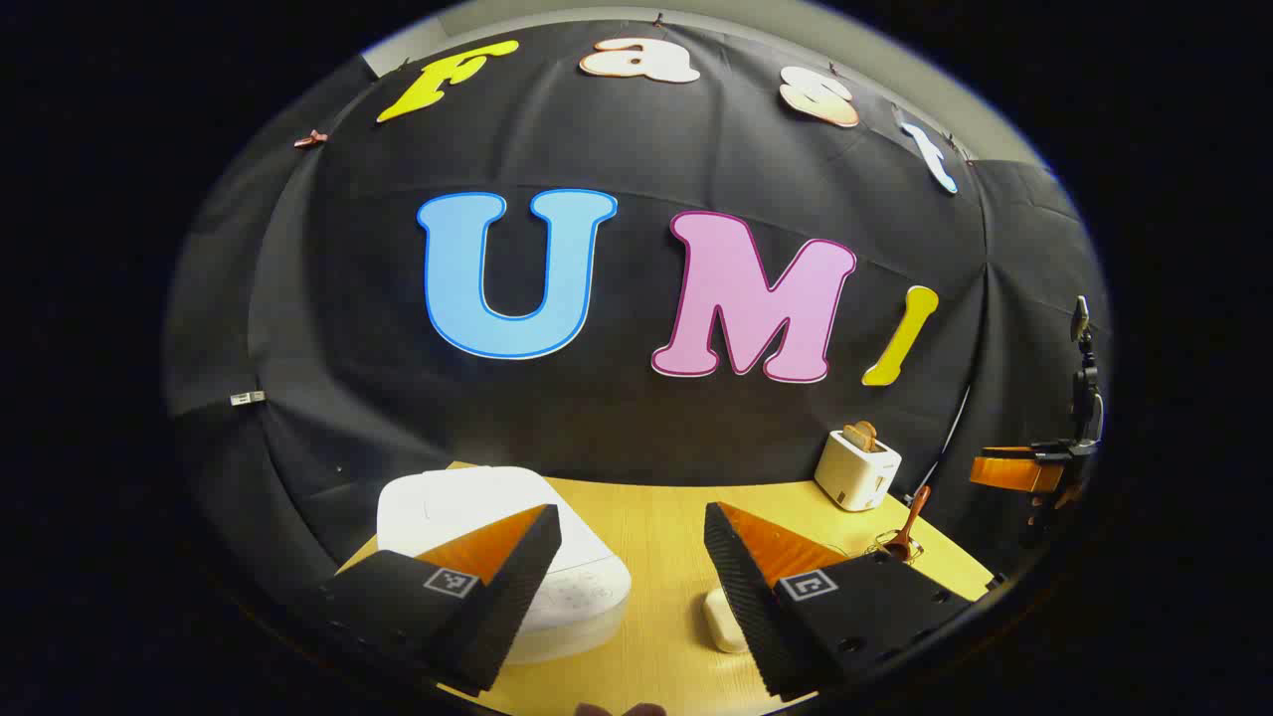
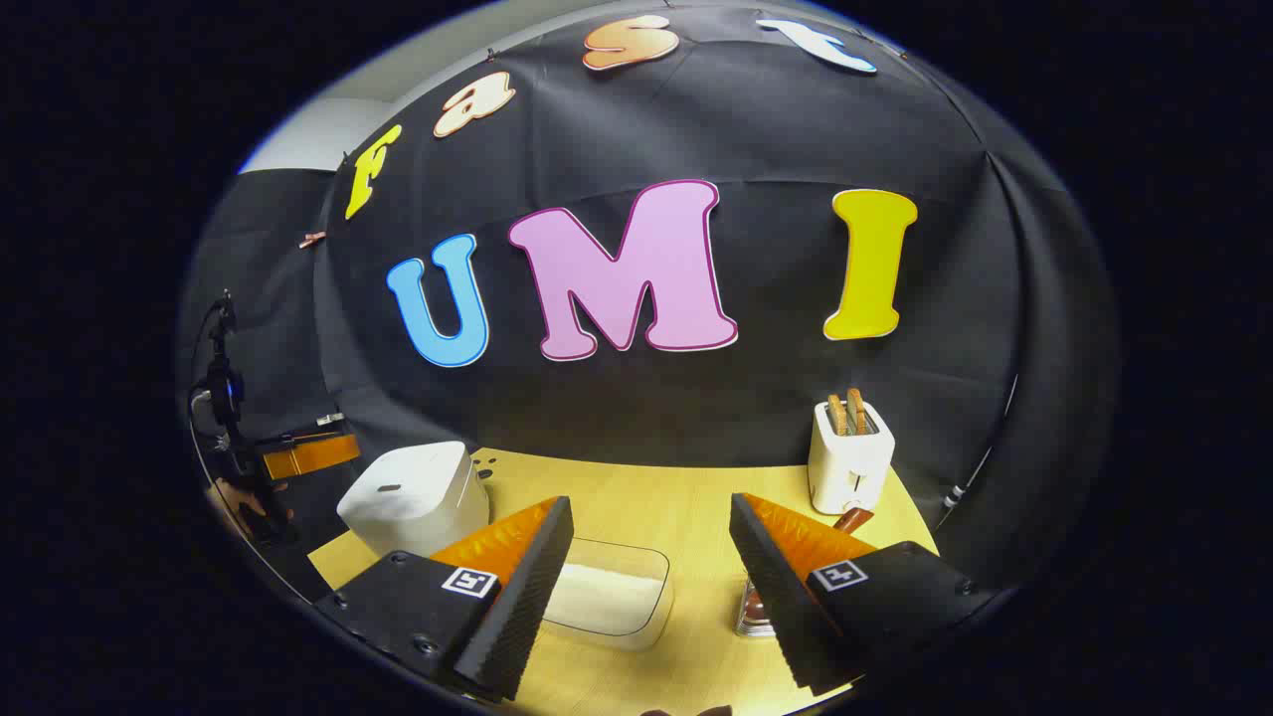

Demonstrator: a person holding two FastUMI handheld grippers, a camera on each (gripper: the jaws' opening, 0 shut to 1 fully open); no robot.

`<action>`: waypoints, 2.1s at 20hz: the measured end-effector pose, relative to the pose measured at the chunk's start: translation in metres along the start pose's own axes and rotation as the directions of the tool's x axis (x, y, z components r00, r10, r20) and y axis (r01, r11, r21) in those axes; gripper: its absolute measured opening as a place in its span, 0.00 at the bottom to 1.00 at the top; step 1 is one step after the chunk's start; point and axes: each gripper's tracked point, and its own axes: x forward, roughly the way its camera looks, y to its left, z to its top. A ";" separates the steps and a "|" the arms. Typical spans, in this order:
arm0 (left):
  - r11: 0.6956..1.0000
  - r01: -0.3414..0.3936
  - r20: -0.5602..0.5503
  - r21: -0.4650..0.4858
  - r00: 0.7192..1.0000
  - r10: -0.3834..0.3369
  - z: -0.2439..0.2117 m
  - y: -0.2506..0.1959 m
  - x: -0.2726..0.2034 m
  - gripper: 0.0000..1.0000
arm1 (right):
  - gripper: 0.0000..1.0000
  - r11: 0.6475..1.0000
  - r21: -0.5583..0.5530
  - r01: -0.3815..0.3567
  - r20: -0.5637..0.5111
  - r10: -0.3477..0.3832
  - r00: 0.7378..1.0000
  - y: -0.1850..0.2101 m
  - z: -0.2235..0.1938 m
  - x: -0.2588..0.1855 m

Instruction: Close the left gripper, press the button to open the rice cooker; take a wooden spoon from the chopstick holder with the right hand, scoop a spoonful of rice and pour it into the rice cooker, then put the wooden spoon back into the chopstick holder.

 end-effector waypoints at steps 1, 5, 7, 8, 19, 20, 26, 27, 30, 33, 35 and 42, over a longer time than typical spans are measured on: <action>1.000 0.000 0.001 0.000 1.000 0.000 0.001 0.000 0.000 0.94 | 0.98 1.000 0.000 0.001 -0.001 -0.001 1.000 0.000 0.000 0.001; 1.000 0.001 -0.001 0.003 1.000 -0.001 0.000 0.000 0.001 0.94 | 0.98 1.000 -0.001 -0.005 0.004 0.005 1.000 0.001 0.002 0.002; 1.000 0.002 -0.002 0.003 1.000 -0.002 -0.001 0.000 0.003 0.94 | 0.98 1.000 -0.007 -0.013 0.011 0.013 1.000 0.002 0.003 0.003; 1.000 0.001 -0.002 0.003 1.000 -0.001 0.000 0.000 0.003 0.94 | 0.98 1.000 -0.012 -0.015 0.011 0.015 1.000 0.002 0.004 0.004; 1.000 -0.004 -0.006 -0.026 1.000 0.004 0.001 0.001 0.010 0.94 | 0.98 1.000 -0.003 0.006 0.006 -0.006 1.000 -0.005 0.003 0.009; 0.999 -0.005 -0.008 -0.036 1.000 0.005 0.001 0.001 0.010 0.94 | 0.98 1.000 -0.004 0.007 0.006 -0.007 1.000 -0.005 0.003 0.009; 0.998 -0.003 -0.001 -0.060 1.000 0.003 0.005 0.004 0.012 0.91 | 0.98 1.000 -0.002 0.013 0.006 -0.013 1.000 -0.006 0.003 0.011; 0.998 -0.008 -0.004 -0.055 1.000 0.007 0.005 0.005 0.013 0.89 | 0.98 1.000 -0.002 0.013 0.007 -0.013 1.000 -0.006 0.003 0.011; 0.999 -0.015 -0.017 -0.039 1.000 0.015 0.004 0.011 0.015 0.72 | 0.98 1.000 -0.002 0.016 0.006 -0.016 1.000 -0.006 0.003 0.010; 0.998 -0.049 -0.037 -0.034 0.998 0.048 0.002 0.027 0.018 0.27 | 0.98 1.000 0.000 0.023 0.009 -0.023 1.000 -0.007 0.004 0.009; 0.992 -0.125 -0.065 -0.031 0.990 0.123 -0.005 0.056 0.022 0.06 | 0.99 1.000 -0.001 0.028 0.011 -0.028 1.000 -0.008 0.005 0.007; 0.974 -0.215 -0.277 -0.073 0.942 0.187 -0.055 0.115 0.049 0.05 | 0.98 0.997 -0.003 0.074 0.022 -0.074 0.997 -0.020 0.007 -0.005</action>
